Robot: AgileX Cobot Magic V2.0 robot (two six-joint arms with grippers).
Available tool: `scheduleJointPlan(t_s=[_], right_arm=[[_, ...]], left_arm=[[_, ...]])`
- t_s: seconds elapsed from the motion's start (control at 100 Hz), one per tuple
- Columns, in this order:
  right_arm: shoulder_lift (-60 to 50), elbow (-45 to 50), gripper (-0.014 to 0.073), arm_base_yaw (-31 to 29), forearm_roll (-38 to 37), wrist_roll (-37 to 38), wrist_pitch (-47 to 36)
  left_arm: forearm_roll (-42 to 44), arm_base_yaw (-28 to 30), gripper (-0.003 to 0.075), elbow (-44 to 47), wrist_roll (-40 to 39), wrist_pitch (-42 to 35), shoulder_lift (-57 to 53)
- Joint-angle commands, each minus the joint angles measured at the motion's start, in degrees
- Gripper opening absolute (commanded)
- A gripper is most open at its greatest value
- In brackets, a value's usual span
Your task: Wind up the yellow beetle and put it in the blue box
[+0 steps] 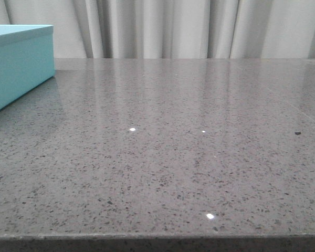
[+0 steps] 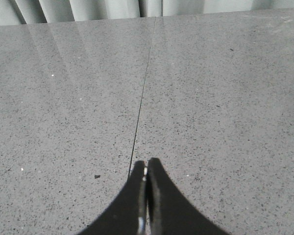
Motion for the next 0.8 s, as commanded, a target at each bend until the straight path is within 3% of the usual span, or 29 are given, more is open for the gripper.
scheduleJointPlan(t_s=[0.0,0.5,0.64,0.79], right_arm=[[0.2,-1.2,-0.0064,0.0,-1.7,-0.4,-3.6],[0.2,-1.2,-0.0064,0.0,-1.7,-0.4,-3.6],[0.2,-1.2,-0.0064,0.0,-1.7,-0.4,-3.6],[0.2,-1.2,-0.0064,0.0,-1.7,-0.4,-3.6]], left_arm=[[-1.2,0.0,-0.0019,-1.5,0.1,-4.3,0.4],[-0.7,0.0,-0.0019,0.8,0.1,-4.9,0.2],[0.8,0.0,-0.0019,5.8,0.1,-13.5,-1.7],[3.9,0.0,-0.0018,13.1,0.1,-29.2,-5.5]])
